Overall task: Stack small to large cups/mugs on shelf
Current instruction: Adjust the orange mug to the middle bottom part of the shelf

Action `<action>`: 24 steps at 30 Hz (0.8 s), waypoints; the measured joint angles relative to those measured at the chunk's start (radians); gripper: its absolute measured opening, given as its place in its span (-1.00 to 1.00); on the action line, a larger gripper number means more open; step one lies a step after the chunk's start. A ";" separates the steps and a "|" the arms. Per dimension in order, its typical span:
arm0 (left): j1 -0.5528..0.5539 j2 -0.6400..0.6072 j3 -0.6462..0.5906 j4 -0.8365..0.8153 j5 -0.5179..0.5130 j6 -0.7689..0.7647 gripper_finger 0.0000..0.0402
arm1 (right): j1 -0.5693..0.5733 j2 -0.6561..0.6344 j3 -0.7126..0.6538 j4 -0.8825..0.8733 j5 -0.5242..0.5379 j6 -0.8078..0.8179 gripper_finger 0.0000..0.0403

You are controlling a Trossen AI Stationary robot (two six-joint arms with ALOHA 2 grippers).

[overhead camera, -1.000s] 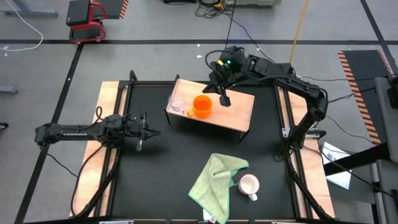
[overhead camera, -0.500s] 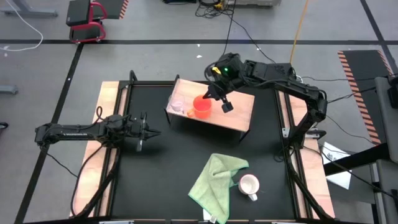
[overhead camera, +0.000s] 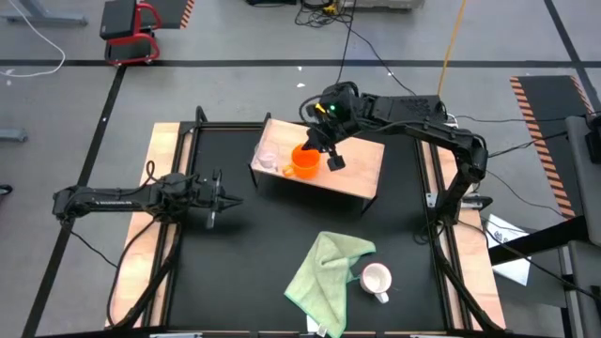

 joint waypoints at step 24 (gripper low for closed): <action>0.000 0.000 0.000 -0.010 0.000 -0.005 -0.85 | 0.062 -0.001 0.000 -0.104 0.000 -0.044 -0.15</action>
